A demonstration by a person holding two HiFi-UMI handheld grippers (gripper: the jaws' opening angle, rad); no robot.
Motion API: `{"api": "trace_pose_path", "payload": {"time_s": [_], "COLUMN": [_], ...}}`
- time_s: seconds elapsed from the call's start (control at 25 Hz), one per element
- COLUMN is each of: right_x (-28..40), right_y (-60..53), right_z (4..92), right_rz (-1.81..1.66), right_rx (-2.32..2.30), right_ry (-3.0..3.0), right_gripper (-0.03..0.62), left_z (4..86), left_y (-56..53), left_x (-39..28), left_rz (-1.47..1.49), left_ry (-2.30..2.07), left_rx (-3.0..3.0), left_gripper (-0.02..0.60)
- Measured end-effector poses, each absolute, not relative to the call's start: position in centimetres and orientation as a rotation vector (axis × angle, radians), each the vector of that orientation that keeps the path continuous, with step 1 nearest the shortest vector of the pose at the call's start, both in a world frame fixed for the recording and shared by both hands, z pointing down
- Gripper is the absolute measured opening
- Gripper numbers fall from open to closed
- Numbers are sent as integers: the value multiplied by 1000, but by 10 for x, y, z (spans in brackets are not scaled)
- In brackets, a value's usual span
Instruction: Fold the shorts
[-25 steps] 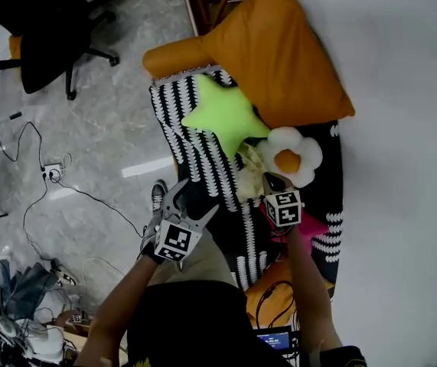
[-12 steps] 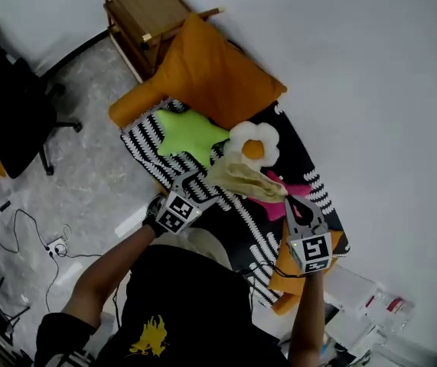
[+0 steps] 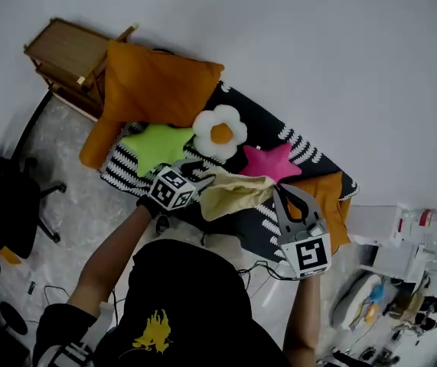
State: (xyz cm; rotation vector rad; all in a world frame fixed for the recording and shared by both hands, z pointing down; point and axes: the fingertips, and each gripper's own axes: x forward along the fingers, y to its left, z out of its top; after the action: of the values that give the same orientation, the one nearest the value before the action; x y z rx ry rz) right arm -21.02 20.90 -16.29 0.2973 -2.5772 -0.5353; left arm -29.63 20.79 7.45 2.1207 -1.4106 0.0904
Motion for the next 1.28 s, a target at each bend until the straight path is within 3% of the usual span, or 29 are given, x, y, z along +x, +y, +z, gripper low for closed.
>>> {"api": "trace_pose_path", "payload": {"time_s": [0.08,0.12,0.36,0.76,1.0,1.28], "right_x": [-189,-176,-72,57,155,294], "right_y": [208,206,181,129,89,61], "right_z": [-160,-155,-114,-48,-9,48], "right_rz": [-526,-512,-314,6,135,318], "right_rx": [359,399,672,917,1032,1221], "right_ry": [-2519,-2469,-2256,-2200,-2164,-2065], "right_gripper": [25,25,25,25,25,25], "left_z": [86,90,75,23,52,113], "left_y": [209,208,178,93,23,-78], "left_x": [-267,-256,-230,-166,-62,110], "left_rz": [261,333,691,971,1236,1331], "left_ry": [-1308,-1273,-1188,-914,-804,-617], "left_rx": [2208,2242,2377,2504,2569,2682], "left_gripper": [87,31,30,31,31,31]}}
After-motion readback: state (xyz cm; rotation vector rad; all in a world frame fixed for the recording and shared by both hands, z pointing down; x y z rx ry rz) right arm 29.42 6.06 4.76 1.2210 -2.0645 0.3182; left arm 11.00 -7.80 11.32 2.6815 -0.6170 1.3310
